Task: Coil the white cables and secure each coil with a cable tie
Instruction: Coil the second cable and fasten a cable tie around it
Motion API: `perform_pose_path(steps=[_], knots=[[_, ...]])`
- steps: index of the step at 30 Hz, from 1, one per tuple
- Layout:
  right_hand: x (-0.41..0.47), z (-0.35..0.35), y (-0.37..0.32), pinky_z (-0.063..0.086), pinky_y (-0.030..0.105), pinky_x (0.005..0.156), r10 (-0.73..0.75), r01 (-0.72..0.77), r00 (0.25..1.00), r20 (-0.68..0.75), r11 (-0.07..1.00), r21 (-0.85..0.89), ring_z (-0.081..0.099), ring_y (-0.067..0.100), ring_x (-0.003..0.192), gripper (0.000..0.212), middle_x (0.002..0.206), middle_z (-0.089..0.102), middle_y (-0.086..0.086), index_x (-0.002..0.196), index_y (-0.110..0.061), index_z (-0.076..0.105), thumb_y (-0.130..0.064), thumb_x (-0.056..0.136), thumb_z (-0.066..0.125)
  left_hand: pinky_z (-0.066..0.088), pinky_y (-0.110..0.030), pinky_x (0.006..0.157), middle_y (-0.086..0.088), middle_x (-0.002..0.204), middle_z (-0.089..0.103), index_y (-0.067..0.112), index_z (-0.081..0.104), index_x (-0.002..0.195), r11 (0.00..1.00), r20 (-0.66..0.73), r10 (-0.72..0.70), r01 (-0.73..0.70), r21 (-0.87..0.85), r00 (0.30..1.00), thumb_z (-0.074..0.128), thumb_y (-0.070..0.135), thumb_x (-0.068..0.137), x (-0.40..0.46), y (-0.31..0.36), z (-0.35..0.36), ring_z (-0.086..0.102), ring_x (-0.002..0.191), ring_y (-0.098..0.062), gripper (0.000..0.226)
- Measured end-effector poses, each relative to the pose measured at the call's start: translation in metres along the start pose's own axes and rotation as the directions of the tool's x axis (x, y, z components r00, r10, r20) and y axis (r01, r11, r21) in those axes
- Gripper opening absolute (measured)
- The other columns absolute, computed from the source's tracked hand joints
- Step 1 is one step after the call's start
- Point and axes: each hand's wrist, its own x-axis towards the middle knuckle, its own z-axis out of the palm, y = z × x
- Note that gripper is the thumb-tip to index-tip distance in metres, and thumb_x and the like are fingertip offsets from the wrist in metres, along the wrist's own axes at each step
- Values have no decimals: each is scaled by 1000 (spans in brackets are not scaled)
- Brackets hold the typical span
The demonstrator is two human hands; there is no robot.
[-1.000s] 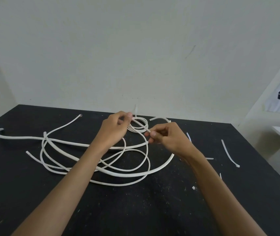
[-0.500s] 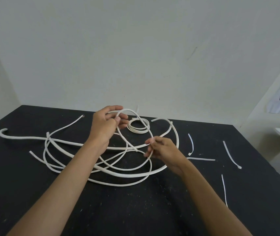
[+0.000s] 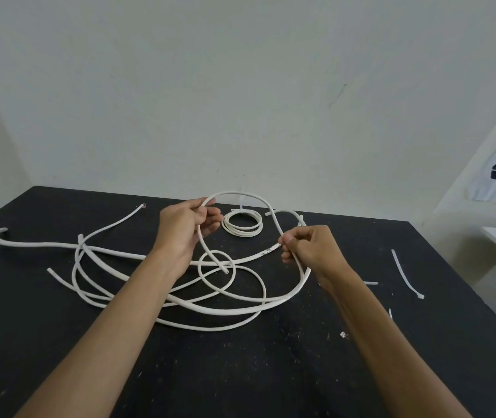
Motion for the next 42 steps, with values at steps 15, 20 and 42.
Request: perform_pose_path(steps=[15, 20, 42], knots=[[-21, 10, -29, 63, 44, 90, -56, -56, 951, 305, 936, 348, 76, 27, 99, 23, 108, 73, 13, 132, -14, 65, -15, 109, 61, 51, -52, 110, -21, 117, 78, 10, 48, 115, 995, 143, -72, 82, -62, 987, 29, -7, 109, -13, -11, 27, 76, 114, -32, 26], [-15, -1, -40, 56, 26, 86, -154, 144, 954, 257, 988, 55, 75, 16, 91, 32, 96, 76, 2, 119, -16, 76, -37, 112, 54, 53, -41, 102, -21, 119, 77, 12, 48, 105, 993, 153, -103, 92, 74, 983, 31, -14, 104, -11, -15, 30, 71, 122, -32, 31], [1, -19, -32, 55, 33, 64, -49, 73, 995, -89, 954, 290, 45, 16, 62, 33, 66, 50, -3, 79, -11, 67, -33, 105, 68, 53, -43, 107, -3, 99, 83, 19, 74, 116, 797, 368, -127, -125, 590, 921, 54, 48, 109, -36, -34, 10, 81, 94, -18, 35]])
